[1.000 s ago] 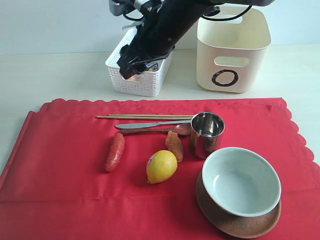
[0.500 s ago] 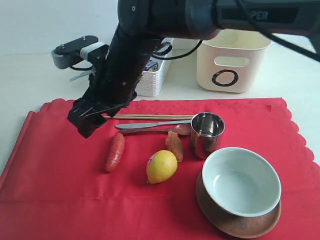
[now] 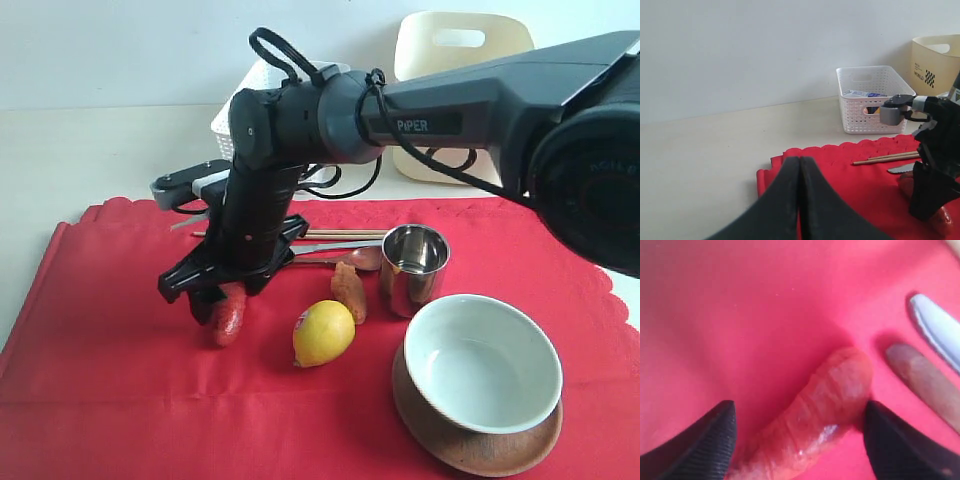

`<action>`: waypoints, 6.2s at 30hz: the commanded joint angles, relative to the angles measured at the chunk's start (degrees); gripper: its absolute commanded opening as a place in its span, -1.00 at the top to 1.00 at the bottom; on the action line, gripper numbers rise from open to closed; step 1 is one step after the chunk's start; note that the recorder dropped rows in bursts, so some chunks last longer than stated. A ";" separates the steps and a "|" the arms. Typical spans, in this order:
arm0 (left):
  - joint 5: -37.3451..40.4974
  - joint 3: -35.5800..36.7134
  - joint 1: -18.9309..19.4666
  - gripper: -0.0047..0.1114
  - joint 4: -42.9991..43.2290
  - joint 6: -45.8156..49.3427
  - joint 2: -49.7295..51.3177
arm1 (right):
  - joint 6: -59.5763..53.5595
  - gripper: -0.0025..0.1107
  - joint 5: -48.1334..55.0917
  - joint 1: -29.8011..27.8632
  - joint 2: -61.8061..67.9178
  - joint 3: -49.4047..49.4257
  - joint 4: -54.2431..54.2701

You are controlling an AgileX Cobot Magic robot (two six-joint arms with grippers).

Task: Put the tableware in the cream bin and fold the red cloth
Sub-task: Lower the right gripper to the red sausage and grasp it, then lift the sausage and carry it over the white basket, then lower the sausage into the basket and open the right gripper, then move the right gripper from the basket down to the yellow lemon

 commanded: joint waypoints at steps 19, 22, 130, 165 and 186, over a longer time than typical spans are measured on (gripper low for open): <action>-0.05 0.17 -0.33 0.90 -0.03 -0.24 -0.37 | 0.36 0.65 -1.08 0.02 3.06 -0.36 6.19; -0.05 0.17 -0.33 0.90 -0.03 -0.12 -0.37 | 0.36 0.79 -1.08 0.02 3.06 -0.36 6.19; -0.05 0.17 -0.33 0.90 -0.03 -0.17 -0.37 | 1.83 -0.11 -42.80 -11.52 -1.71 -8.00 -17.43; -0.05 0.17 -0.33 0.90 -0.03 -0.17 -0.37 | -18.56 -0.13 6.74 -11.39 -17.59 -8.00 -14.57; -0.05 0.17 -0.33 0.90 -0.03 -0.17 -0.37 | -47.34 -0.13 18.86 -11.39 -17.86 4.13 10.81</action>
